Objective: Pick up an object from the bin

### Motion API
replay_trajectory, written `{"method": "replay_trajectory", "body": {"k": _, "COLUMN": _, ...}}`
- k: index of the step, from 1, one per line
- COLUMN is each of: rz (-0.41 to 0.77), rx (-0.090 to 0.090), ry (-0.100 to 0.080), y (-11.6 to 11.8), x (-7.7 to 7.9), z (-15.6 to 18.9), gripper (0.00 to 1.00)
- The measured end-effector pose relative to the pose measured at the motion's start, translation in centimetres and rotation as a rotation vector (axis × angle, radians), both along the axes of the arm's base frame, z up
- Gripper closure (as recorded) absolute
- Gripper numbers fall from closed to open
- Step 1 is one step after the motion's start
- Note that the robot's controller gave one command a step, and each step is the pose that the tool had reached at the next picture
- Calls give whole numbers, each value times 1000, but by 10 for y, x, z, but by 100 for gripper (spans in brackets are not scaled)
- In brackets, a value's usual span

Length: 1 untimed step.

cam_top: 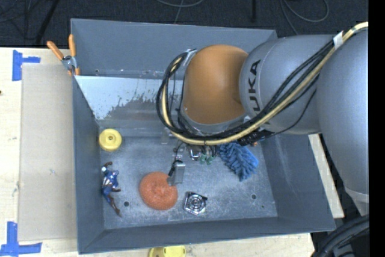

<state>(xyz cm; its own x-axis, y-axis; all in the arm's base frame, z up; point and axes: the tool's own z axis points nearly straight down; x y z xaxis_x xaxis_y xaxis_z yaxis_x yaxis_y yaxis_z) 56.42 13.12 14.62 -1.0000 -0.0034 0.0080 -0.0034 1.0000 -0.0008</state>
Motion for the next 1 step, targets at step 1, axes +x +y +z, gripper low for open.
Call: {"method": "replay_trajectory", "body": {"k": 1, "rz": -3, "rx": 1, "ry": -7, "y": 0, "x": 2, "z": 5, "gripper": 0}}
